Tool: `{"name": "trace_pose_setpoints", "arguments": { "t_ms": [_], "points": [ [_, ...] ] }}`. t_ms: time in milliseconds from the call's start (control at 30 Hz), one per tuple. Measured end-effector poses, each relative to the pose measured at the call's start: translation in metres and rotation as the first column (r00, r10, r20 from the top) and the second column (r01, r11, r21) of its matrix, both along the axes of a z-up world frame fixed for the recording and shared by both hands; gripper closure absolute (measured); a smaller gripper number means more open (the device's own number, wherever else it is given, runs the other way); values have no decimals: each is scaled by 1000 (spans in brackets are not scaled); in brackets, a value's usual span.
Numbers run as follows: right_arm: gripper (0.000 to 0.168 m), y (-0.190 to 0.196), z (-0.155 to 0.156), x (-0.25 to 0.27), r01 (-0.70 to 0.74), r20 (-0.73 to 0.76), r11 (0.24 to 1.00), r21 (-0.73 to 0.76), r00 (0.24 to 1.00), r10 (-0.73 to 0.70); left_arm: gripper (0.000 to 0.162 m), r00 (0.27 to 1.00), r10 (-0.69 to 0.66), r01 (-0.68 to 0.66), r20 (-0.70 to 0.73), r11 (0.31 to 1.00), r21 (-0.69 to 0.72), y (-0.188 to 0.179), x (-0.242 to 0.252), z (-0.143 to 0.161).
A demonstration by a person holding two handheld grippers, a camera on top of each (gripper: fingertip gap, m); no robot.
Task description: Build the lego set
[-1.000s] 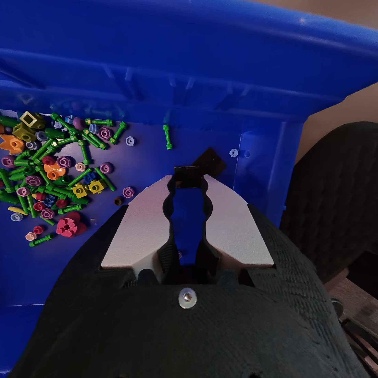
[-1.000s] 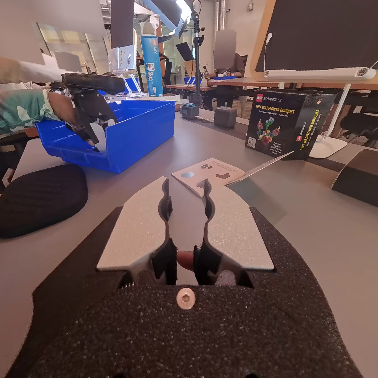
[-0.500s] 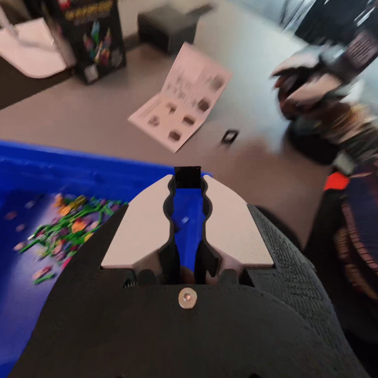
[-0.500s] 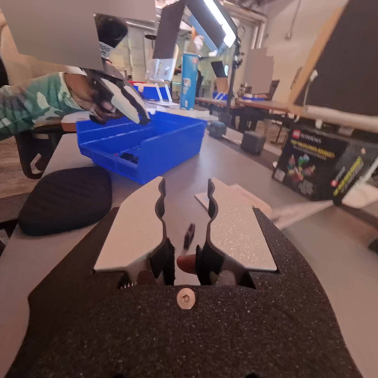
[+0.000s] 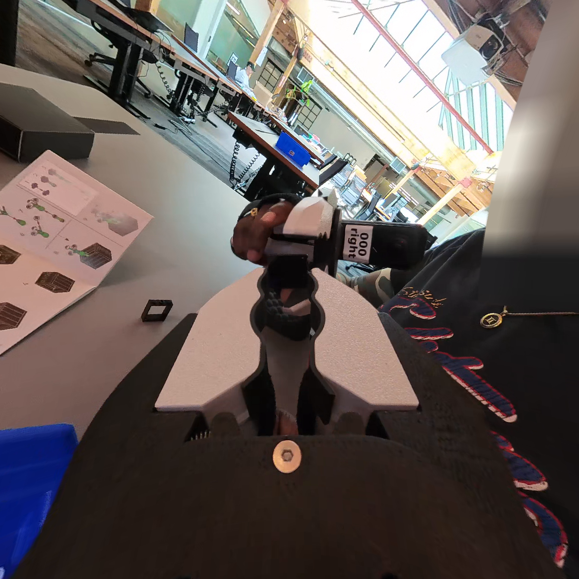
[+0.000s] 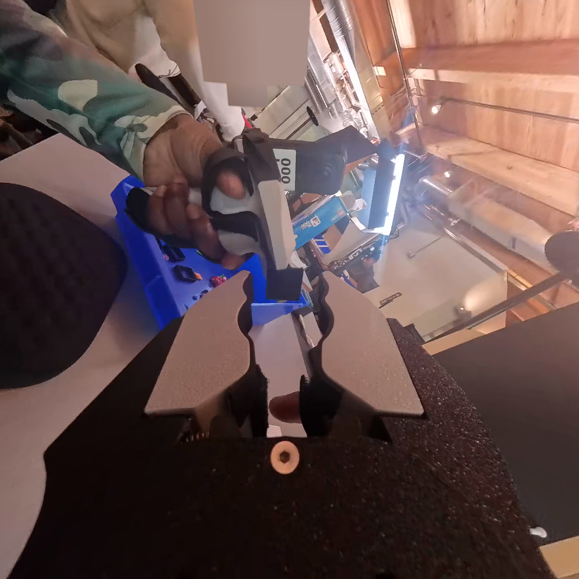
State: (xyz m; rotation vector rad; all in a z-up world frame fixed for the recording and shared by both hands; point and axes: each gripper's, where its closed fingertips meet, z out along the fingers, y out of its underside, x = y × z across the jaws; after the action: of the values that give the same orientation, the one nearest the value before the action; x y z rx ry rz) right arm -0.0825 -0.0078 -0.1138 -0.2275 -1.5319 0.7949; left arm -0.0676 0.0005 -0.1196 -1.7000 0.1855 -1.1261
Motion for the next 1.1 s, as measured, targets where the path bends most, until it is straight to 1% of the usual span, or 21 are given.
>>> {"name": "trace_pose_setpoints", "arguments": {
  "t_ms": [100, 133, 167, 200, 233, 267, 300, 333, 367, 400, 433, 467, 500, 533, 567, 633, 767, 867, 933, 1033, 1100],
  "points": [
    [146, 0, -2, 1, 10, -5, 1000, 27, 1000, -10, 139, 1000, -7, 7, -1, 1000, -16, 2, 5, -3],
    [146, 1, -1, 2, 9, -4, 1000, 1, 1000, -9, 139, 1000, -6, 6, -8, 1000, -10, 3, 6, -2],
    [146, 4, 0, 3, 4, 17, 998, -62, 1000, -3, 143, 1000, -11, 11, -9, 1000, 15, 3, 8, 1],
    [146, 9, 3, 5, -10, 31, 986, -167, 999, 16, 137, 1000, -13, 13, -3, 998, 60, 2, 9, 8],
    [146, 15, 9, 9, -42, 24, 950, -309, 998, 52, 129, 1000, 2, -2, 2, 993, 120, 2, 7, 16],
    [146, 23, 18, 14, -86, 6, 870, -485, 995, 101, 122, 999, 33, -30, -13, 981, 192, 3, 5, 22],
    [146, 35, 27, 19, -135, -26, 724, -677, 987, 160, 116, 994, 91, -72, -60, 961, 266, 4, 3, 26],
    [146, 47, 36, 25, -193, -84, 509, -839, 970, 228, 114, 972, 189, -131, -140, 930, 345, 9, -1, 26],
    [146, 61, 42, 30, -243, -167, 262, -934, 945, 281, 114, 918, 318, -191, -238, 879, 437, 15, -5, 24],
    [146, 75, 45, 35, -277, -257, 28, -960, 919, 300, 114, 830, 456, -232, -322, 807, 543, 21, -9, 23],
    [146, 88, 44, 37, -295, -334, -171, -940, 897, 288, 115, 725, 581, -247, -370, 720, 649, 26, -9, 24],
    [146, 99, 40, 38, -300, -391, -324, -897, 881, 267, 118, 625, 679, -236, -386, 635, 736, 31, -6, 25],
    [146, 105, 35, 38, -294, -427, -436, -851, 870, 248, 121, 540, 744, -209, -393, 571, 794, 36, -2, 25],
    [146, 108, 30, 36, -282, -446, -509, -814, 864, 235, 123, 474, 782, -176, -405, 535, 826, 43, 4, 23],
    [147, 108, 25, 35, -266, -451, -553, -789, 863, 229, 125, 426, 800, -144, -423, 521, 841, 51, 9, 20],
    [146, 103, 21, 32, -246, -449, -584, -774, 863, 231, 133, 385, 806, -93, -450, 518, 850, 65, 20, 16],
    [146, 95, 18, 32, -227, -425, -565, -793, 871, 247, 146, 360, 808, -55, -466, 517, 854, 77, 25, 15],
    [146, 91, 16, 32, -216, -411, -547, -809, 873, 262, 160, 370, 804, -56, -465, 519, 853, 77, 25, 14],
    [146, 88, 15, 32, -205, -400, -535, -820, 873, 278, 161, 394, 798, -54, -456, 516, 855, 73, 27, 12],
    [146, 82, 15, 32, -184, -382, -507, -842, 867, 321, 161, 454, 784, -77, -423, 508, 858, 68, 27, 12],
    [145, 78, 15, 32, -170, -378, -500, -849, 857, 350, 161, 470, 782, -82, -410, 501, 862, 66, 26, 11]
  ]
}}
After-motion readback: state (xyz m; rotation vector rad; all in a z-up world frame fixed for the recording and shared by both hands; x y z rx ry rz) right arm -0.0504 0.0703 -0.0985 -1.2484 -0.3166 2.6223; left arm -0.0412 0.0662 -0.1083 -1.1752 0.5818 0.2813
